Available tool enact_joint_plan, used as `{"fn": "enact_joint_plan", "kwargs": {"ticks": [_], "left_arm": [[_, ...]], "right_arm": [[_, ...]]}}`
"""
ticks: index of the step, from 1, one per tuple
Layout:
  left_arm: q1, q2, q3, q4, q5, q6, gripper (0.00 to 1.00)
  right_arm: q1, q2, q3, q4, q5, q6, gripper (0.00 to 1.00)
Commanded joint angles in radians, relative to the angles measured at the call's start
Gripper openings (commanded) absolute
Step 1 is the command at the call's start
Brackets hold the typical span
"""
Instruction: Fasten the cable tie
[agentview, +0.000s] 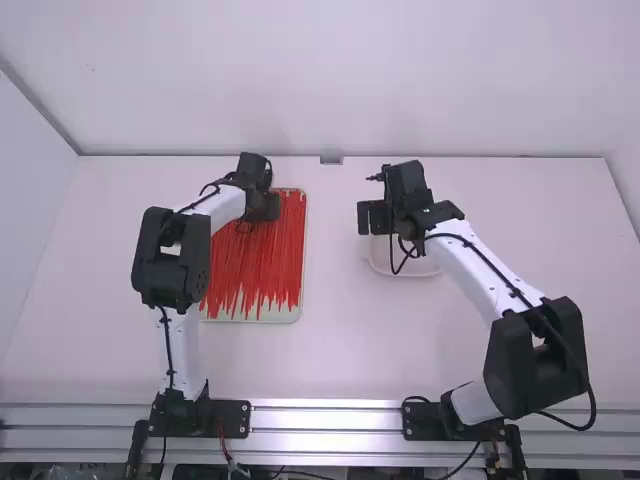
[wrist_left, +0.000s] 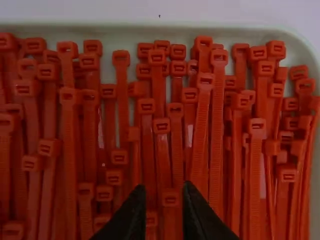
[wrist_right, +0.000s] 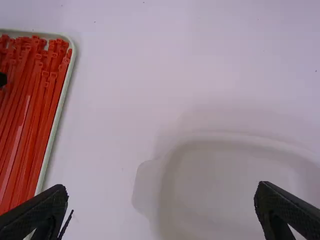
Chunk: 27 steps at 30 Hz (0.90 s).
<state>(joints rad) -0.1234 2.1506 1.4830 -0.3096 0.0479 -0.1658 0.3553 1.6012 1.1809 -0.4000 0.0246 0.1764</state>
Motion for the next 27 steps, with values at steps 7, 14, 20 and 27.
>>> {"fn": "enact_joint_plan", "kwargs": {"ticks": [7, 14, 20, 27], "left_arm": [[0.005, 0.008, 0.004, 0.008, 0.019, -0.002, 0.21], [0.005, 0.009, -0.002, 0.008, 0.014, 0.002, 0.21], [0.005, 0.009, -0.032, 0.038, 0.014, 0.0, 0.22], [0.005, 0.009, -0.048, 0.063, 0.014, -0.002, 0.22]], "right_arm": [[-0.001, 0.01, 0.029, -0.001, -0.001, 0.003, 0.99], [-0.001, 0.01, 0.029, -0.002, -0.001, 0.003, 0.99], [-0.001, 0.01, 0.029, -0.002, -0.001, 0.003, 1.0], [-0.001, 0.01, 0.029, 0.003, -0.001, 0.01, 1.0]]}}
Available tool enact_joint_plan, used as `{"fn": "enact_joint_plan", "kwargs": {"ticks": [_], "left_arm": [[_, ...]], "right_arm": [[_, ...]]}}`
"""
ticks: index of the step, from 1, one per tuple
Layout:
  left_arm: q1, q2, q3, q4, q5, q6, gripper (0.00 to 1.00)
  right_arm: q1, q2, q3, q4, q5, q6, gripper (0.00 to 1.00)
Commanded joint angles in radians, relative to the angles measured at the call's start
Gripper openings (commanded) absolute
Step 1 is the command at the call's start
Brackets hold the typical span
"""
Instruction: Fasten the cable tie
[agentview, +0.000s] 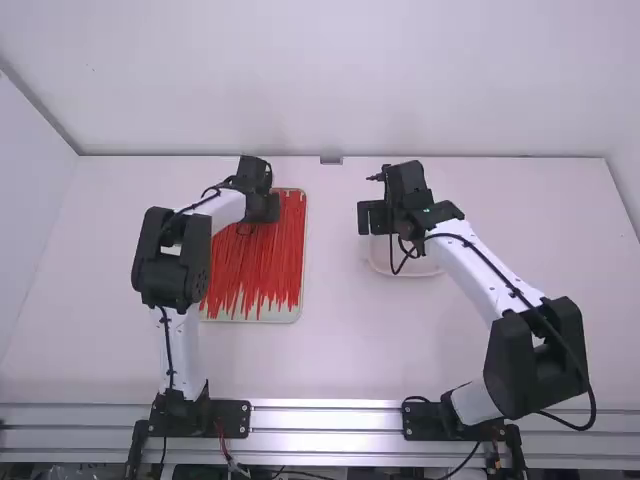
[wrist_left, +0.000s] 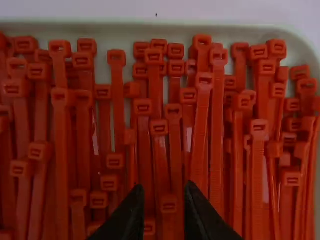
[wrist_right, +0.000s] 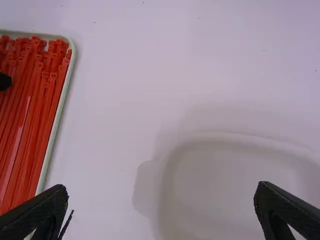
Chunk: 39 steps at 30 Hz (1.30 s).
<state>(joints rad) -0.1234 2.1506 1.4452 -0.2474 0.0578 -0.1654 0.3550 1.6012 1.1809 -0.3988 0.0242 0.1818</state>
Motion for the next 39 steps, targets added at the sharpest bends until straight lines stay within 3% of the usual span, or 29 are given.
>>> {"fn": "enact_joint_plan", "kwargs": {"ticks": [1, 27, 33, 39], "left_arm": [[0.005, 0.009, -0.011, 0.001, 0.005, -0.002, 0.22], [0.004, 0.011, -0.04, 0.039, 0.012, -0.003, 0.21], [0.004, 0.011, -0.04, 0.043, 0.012, -0.003, 0.17], [0.004, 0.011, -0.042, 0.043, 0.012, -0.003, 0.05]], "right_arm": [[-0.001, 0.01, 0.029, 0.002, 0.0, 0.005, 1.0], [-0.002, 0.01, 0.029, 0.01, 0.0, 0.005, 1.0], [-0.002, 0.01, 0.029, 0.024, -0.001, 0.004, 0.99], [-0.002, 0.01, 0.029, 0.028, -0.001, 0.004, 0.99]]}}
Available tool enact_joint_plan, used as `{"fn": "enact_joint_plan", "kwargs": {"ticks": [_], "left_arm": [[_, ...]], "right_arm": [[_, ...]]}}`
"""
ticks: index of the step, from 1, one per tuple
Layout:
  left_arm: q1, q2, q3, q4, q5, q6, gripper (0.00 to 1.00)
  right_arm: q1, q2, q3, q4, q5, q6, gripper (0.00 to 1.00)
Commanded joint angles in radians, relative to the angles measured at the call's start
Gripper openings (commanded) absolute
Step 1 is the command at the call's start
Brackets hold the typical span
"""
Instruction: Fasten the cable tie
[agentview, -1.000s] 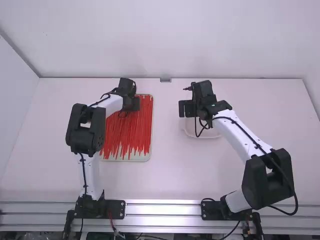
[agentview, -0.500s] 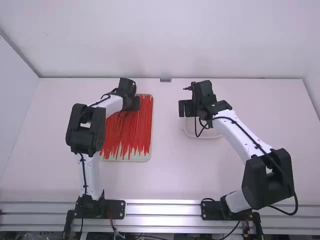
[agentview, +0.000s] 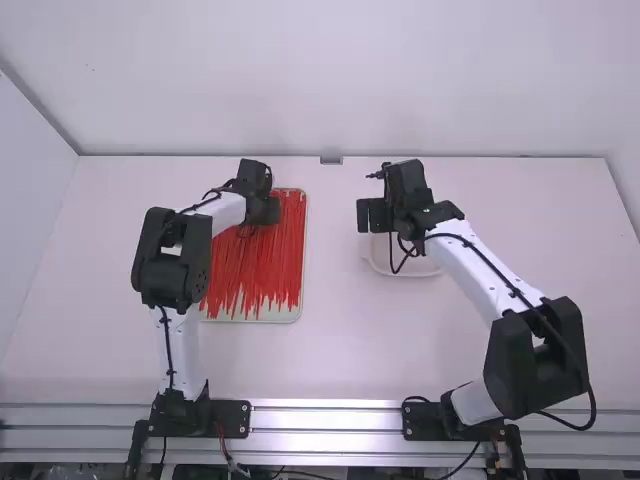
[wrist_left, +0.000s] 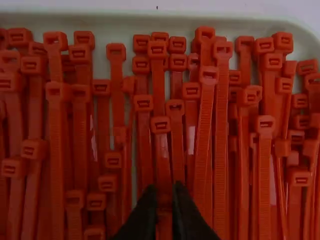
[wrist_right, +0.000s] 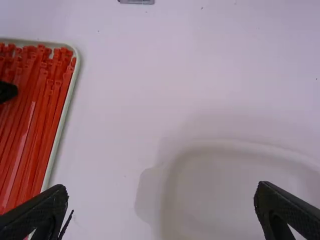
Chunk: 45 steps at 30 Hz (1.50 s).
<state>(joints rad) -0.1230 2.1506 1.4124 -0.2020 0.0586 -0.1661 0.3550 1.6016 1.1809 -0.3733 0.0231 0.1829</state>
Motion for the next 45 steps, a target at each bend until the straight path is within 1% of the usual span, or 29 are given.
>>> {"fn": "enact_joint_plan", "kwargs": {"ticks": [1, 9, 12, 17, 23, 28, 29, 32, 36, 37, 38, 39, 42, 44, 45], "left_arm": [[0.003, 0.011, -0.009, 0.002, 0.011, -0.002, 0.03], [0.005, 0.011, -0.007, 0.032, 0.013, -0.032, 0.02], [0.004, 0.01, 0.017, 0.027, 0.011, -0.054, 0.02], [0.005, -0.018, 0.138, -0.079, 0.006, -0.054, 0.02], [0.005, -0.086, 0.277, -0.137, 0.004, -0.053, 0.02], [0.004, -0.159, 0.323, -0.14, 0.004, -0.048, 0.02], [0.005, -0.193, 0.326, -0.148, 0.003, -0.065, 0.02], [0.003, -0.253, 0.316, -0.168, 0.0, -0.071, 0.02], [-0.008, -0.346, 0.272, -0.183, -0.001, -0.046, 0.02], [-0.008, -0.395, 0.241, -0.187, -0.023, -0.047, 0.02], [-0.008, -0.4, 0.237, -0.187, -0.025, -0.047, 0.02], [-0.008, -0.449, 0.197, -0.183, -0.034, -0.047, 0.02], [-0.008, -0.527, 0.122, -0.164, -0.03, -0.048, 0.02], [-0.008, -0.6, 0.036, -0.131, -0.022, -0.055, 0.02], [-0.008, -0.615, 0.017, -0.124, -0.022, -0.055, 0.02]], "right_arm": [[-0.002, 0.01, 0.029, 0.002, 0.0, 0.003, 0.99], [-0.002, 0.01, 0.029, 0.002, 0.0, 0.003, 1.0], [-0.002, 0.01, 0.029, 0.002, 0.0, 0.003, 0.99], [-0.001, 0.01, 0.029, 0.002, 0.0, 0.003, 1.0], [-0.001, 0.01, 0.03, 0.002, 0.0, 0.003, 0.99], [-0.001, 0.01, 0.03, 0.002, 0.0, 0.004, 0.99], [0.0, 0.009, 0.03, 0.003, -0.001, 0.003, 0.99], [0.0, 0.008, 0.032, 0.002, -0.018, 0.004, 1.0], [-0.001, 0.008, 0.032, 0.006, -0.076, 0.004, 1.0], [-0.001, 0.008, 0.032, 0.007, -0.093, 0.003, 1.0], [-0.001, 0.008, 0.032, 0.007, -0.099, 0.004, 1.0], [0.0, 0.007, 0.032, 0.01, -0.119, 0.004, 0.99], [-0.001, 0.006, 0.032, 0.019, -0.168, 0.003, 1.0], [-0.001, 0.006, 0.032, 0.032, -0.227, 0.004, 0.99], [-0.001, 0.006, 0.032, 0.034, -0.239, 0.003, 1.0]]}}
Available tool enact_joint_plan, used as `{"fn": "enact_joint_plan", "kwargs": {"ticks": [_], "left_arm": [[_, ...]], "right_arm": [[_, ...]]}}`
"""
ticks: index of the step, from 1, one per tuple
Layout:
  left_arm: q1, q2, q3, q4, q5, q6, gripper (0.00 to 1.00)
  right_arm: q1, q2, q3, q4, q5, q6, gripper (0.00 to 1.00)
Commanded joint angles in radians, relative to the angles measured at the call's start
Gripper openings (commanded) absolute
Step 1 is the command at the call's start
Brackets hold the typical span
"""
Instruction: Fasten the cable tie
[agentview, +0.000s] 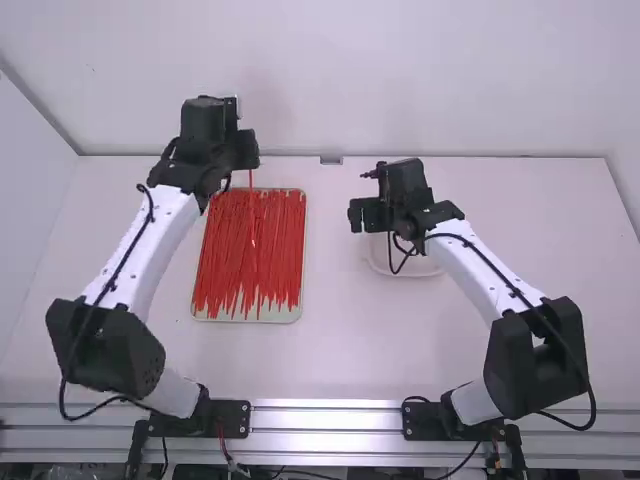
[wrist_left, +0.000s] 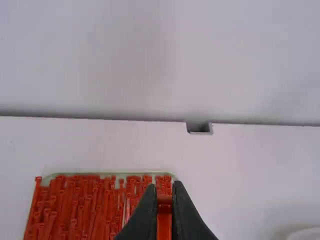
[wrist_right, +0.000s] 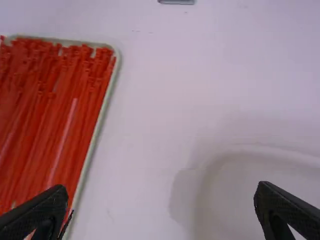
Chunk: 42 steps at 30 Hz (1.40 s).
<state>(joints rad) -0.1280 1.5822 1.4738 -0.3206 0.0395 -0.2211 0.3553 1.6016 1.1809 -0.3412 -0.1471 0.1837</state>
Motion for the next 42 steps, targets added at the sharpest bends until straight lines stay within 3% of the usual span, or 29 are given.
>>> {"fn": "enact_joint_plan", "kwargs": {"ticks": [1, 6, 13, 17, 23, 29, 35, 37, 38, 39, 42], "left_arm": [[-0.003, -0.104, -0.117, 0.031, -0.003, 0.0, 0.02], [-0.003, -0.276, -0.356, 0.2, 0.025, -0.087, 0.02], [-0.003, -0.389, -0.546, 0.436, 0.196, -0.188, 0.02], [-0.021, -0.389, -0.56, 0.478, 0.24, -0.233, 0.02], [-0.133, -0.387, -0.549, 0.52, 0.134, -0.247, 0.03], [-0.234, -0.387, -0.521, 0.52, -0.008, -0.278, 0.02], [-0.241, -0.387, -0.517, 0.518, -0.01, -0.288, 0.02], [-0.247, -0.387, -0.517, 0.518, 0.021, -0.288, 0.02], [-0.247, -0.387, -0.517, 0.52, 0.036, -0.295, 0.02], [-0.247, -0.387, -0.517, 0.519, 0.04, -0.303, 0.02], [-0.247, -0.387, -0.517, 0.525, 0.048, -0.314, 0.02]], "right_arm": [[-0.001, 0.005, 0.032, 0.012, -0.116, 0.003, 0.99], [-0.001, -0.002, 0.032, 0.056, -0.303, 0.003, 1.0], [-0.001, -0.003, 0.032, 0.118, -0.525, 0.003, 1.0], [-0.001, -0.003, 0.032, 0.146, -0.597, 0.003, 1.0], [0.002, -0.003, 0.032, 0.161, -0.69, 0.002, 0.99], [0.054, -0.003, 0.032, 0.17, -0.69, -0.017, 0.96], [0.11, -0.003, 0.032, 0.185, -0.683, -0.031, 0.94], [0.122, -0.003, 0.032, 0.185, -0.675, -0.031, 0.89], [0.128, -0.003, 0.032, 0.184, -0.666, -0.031, 0.79], [0.131, -0.003, 0.032, 0.185, -0.666, -0.031, 0.77], [0.137, -0.003, 0.032, 0.185, -0.667, -0.03, 0.48]]}}
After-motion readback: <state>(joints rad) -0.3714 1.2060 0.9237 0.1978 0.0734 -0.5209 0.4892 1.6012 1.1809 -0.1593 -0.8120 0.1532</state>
